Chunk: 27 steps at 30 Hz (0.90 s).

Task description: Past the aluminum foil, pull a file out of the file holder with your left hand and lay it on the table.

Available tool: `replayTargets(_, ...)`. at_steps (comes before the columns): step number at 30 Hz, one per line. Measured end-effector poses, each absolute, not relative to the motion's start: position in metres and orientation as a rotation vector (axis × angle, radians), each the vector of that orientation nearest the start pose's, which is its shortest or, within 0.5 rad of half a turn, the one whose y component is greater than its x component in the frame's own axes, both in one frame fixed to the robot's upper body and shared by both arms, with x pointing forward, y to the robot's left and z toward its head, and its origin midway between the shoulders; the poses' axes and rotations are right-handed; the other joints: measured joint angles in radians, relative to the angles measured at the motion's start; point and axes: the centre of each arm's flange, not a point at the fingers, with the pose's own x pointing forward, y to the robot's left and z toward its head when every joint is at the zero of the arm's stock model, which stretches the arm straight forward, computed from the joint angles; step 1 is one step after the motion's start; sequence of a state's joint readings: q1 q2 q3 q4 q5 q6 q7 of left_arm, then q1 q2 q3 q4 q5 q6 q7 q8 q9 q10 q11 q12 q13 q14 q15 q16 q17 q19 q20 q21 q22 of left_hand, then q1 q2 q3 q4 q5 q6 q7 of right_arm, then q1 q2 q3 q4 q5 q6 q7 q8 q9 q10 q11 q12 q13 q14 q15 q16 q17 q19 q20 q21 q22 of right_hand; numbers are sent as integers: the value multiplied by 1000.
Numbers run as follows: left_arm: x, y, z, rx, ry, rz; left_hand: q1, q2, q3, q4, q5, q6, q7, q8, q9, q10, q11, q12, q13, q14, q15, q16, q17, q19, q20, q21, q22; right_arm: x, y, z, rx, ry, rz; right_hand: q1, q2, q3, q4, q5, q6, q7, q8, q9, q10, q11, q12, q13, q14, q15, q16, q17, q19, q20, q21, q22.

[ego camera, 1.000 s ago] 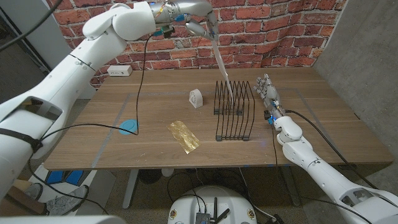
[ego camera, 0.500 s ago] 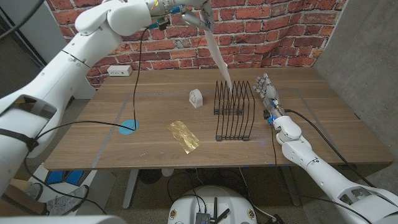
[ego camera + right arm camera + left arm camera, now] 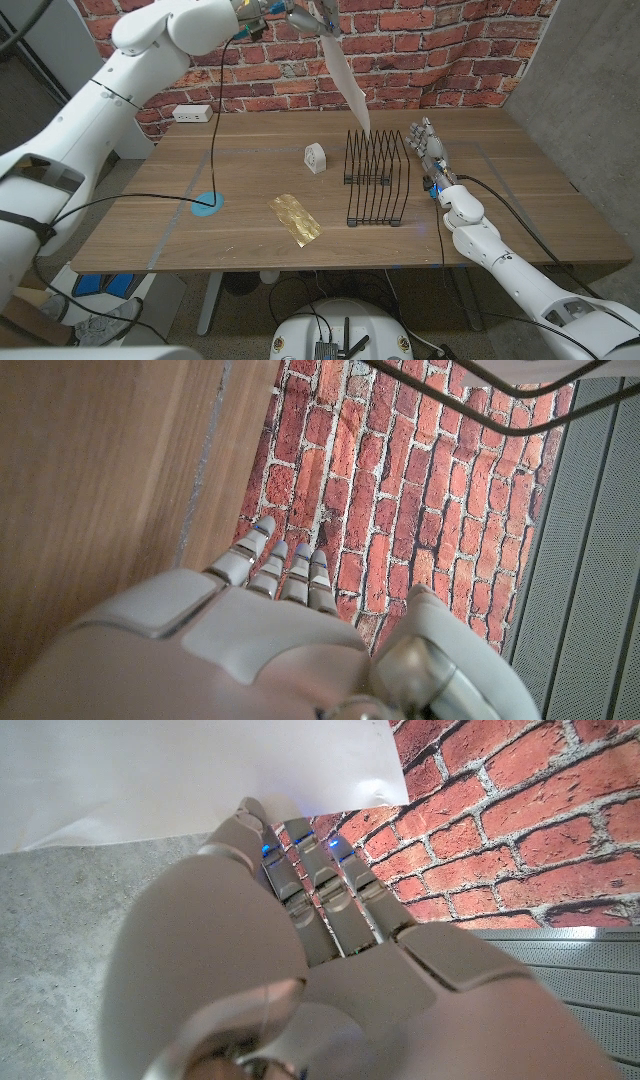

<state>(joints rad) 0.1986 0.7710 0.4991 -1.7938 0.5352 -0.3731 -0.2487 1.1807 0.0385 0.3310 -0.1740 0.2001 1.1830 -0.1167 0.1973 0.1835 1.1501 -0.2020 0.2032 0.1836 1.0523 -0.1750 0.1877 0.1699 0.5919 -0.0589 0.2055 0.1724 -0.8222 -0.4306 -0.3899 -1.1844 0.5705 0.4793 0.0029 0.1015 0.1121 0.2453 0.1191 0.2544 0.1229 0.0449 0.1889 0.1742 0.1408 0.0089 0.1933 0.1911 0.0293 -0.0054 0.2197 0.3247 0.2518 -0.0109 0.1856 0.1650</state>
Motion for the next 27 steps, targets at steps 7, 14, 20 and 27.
replayTargets(7,439,155,323,1719,-1403,19,0,0,0,0,0,0,0,0,0,0,0,0,0,0,0,0,0,0,0,0,0,656,-276,-35,38,-705,165,0,0,0,0,0,0,0,0,0,0,0,0,0,0,0,0,0,0,0,0,0)
replayTargets(14,424,160,326,1732,-1430,74,0,0,0,0,0,0,0,0,0,0,0,0,0,0,0,0,0,0,0,0,0,658,-274,-33,33,-702,183,0,0,4,-4,0,0,0,0,0,0,0,0,0,0,0,0,0,0,0,0,0)
replayTargets(20,421,163,329,1736,-1432,104,0,0,0,0,0,0,0,0,0,0,0,0,0,0,0,0,0,0,0,-8,0,659,-273,-32,32,-699,188,-7,-7,4,-4,0,0,0,0,0,0,0,0,0,0,0,0,0,0,0,0,0)
replayTargets(27,422,165,331,1728,-1425,130,0,0,0,0,0,0,0,0,0,0,0,0,1,0,0,0,0,0,0,-8,0,660,-273,-32,31,-698,187,-7,-7,7,-1,0,0,0,0,0,0,0,0,0,0,0,0,0,0,0,0,0)
